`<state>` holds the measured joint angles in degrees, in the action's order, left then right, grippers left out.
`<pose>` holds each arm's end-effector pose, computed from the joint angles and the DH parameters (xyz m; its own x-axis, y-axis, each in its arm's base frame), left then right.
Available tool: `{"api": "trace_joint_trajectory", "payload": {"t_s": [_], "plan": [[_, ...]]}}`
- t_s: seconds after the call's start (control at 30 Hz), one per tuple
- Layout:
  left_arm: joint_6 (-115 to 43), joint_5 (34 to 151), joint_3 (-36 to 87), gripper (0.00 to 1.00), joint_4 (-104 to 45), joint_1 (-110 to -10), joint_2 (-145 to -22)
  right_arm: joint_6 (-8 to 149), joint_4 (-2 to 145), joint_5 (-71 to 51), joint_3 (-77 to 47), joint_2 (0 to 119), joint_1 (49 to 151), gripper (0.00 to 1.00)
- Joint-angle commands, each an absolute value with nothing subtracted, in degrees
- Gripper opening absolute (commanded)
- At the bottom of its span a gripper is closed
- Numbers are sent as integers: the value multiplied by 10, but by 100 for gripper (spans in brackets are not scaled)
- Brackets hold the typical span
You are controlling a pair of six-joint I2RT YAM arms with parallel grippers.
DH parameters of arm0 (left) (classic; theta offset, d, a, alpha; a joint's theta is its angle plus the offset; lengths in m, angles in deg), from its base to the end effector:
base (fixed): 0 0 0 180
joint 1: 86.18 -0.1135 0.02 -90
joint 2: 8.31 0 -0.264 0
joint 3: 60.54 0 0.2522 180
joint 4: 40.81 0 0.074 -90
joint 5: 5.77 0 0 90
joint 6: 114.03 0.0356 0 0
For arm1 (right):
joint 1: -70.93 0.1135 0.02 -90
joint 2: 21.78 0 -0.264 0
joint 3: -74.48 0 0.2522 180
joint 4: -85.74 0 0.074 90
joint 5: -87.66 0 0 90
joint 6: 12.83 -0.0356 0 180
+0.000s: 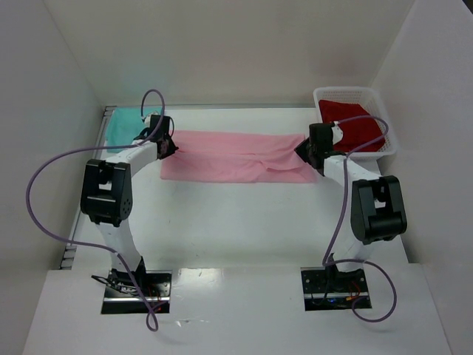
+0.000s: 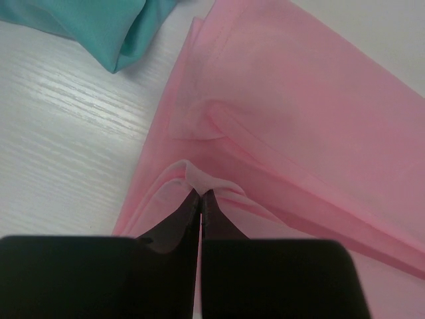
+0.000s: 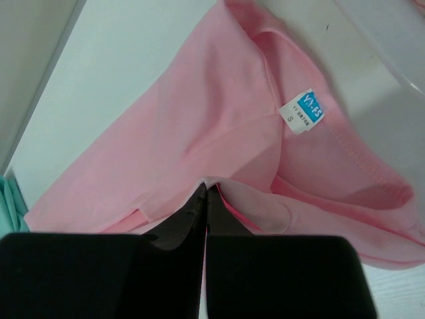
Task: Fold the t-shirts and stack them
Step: Fold the other side of the tshirt into a rectangle
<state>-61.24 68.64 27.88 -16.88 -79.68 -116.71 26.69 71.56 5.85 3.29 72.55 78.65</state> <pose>0.4168 -0.0379 0.2027 -0.4984 -0.5295 -0.6865 -0.4831 0.8271 -0.2872 0.3561 0.0432 0.2114 -0.3983 0.7165 -0.5727 0.4503 0.6967 0.5585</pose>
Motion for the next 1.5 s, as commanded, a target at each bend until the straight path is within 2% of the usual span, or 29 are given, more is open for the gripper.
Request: {"api": "trace_joint_trajectory", "payload": {"t_s": [0.0,0.63,0.8,0.9,0.93,1.0,1.07,1.1,1.17,1.23,1.3,1.37,1.43,1.47], "plan": [[-595,689,307,0,-192,-811,-1183,262,760,81,-3,743,776,0],[-579,696,357,0,-187,-822,-1234,297,789,60,-47,824,760,0],[-573,690,357,5,-187,-828,-1239,310,801,49,-52,837,760,10],[-568,690,357,16,-192,-828,-1228,342,801,41,-64,837,760,17],[-568,696,357,24,-198,-828,-1222,347,801,35,-71,837,760,20],[-561,713,367,38,-198,-828,-1214,372,795,26,-84,832,760,32],[-556,731,367,55,-208,-828,-1198,385,785,20,-94,825,760,43],[-551,742,367,75,-214,-828,-1186,394,785,20,-102,818,760,50],[-544,754,356,88,-221,-828,-1172,404,780,14,-102,799,760,58],[-530,768,348,96,-229,-820,-1150,410,780,5,-102,783,760,64],[-519,774,342,99,-234,-799,-1128,417,769,-18,-95,761,760,66],[-503,827,334,99,-249,-792,-1109,417,758,-25,-70,740,760,66],[-487,883,321,99,-276,-786,-1098,417,758,-27,-46,724,760,56],[-487,932,321,99,-284,-778,-1091,417,758,-27,-18,716,760,56]]}}
